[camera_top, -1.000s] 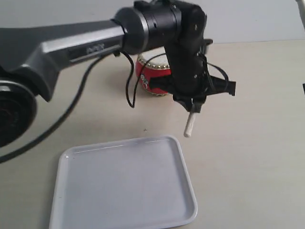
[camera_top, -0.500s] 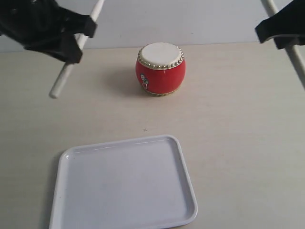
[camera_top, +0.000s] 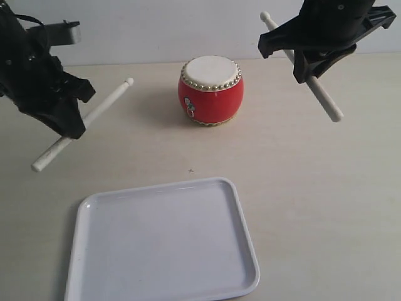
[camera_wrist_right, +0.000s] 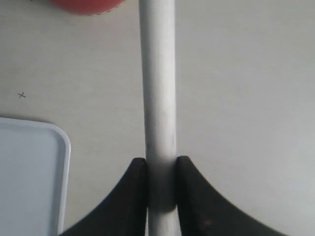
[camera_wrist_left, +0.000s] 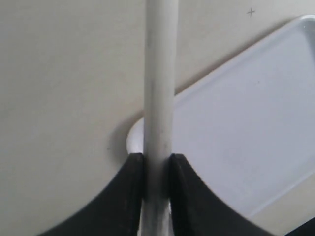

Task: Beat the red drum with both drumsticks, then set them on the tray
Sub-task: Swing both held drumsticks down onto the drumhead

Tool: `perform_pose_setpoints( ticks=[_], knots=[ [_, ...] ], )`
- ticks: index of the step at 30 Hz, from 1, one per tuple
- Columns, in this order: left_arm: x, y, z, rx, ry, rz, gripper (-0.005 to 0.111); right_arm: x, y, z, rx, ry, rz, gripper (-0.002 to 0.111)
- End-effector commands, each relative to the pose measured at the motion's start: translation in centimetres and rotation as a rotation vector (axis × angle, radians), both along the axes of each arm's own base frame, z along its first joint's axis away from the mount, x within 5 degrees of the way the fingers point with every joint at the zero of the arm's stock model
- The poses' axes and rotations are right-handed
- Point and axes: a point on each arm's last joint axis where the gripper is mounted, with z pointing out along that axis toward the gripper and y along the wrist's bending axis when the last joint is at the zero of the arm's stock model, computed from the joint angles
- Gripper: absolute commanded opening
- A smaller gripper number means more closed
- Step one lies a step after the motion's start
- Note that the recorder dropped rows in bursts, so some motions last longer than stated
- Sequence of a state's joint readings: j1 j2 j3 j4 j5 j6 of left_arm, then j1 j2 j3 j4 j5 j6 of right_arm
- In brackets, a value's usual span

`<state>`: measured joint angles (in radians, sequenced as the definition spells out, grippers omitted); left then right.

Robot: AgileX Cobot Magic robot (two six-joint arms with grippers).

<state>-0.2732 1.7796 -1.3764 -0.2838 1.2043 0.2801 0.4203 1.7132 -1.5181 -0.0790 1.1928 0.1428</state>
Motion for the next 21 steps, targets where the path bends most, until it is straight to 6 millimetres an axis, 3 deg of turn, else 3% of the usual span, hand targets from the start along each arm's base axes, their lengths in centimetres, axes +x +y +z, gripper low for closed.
perform_pose_setpoints(
  ticks=[1,6,13,21],
  knots=[
    [0.9,-1.0,0.8,-0.031,-0.068,-0.011,0.000,-0.2,0.0,1.4,0.024,-0.015,0.003,0.000],
    [2.6,-2.8,1.9,-0.041,-0.151,-0.046,0.000,0.2,0.4,0.3,0.021,0.022,0.024,0.000],
    [3.5,-8.5,0.7,-0.053,-0.207,-0.166,0.000,1.4,0.9,-2.6,-0.021,0.094,0.083,0.000],
    [4.3,-9.4,1.3,-0.091,-0.317,-0.148,0.000,2.2,1.6,-4.3,-0.010,0.120,0.159,0.000]
  ],
)
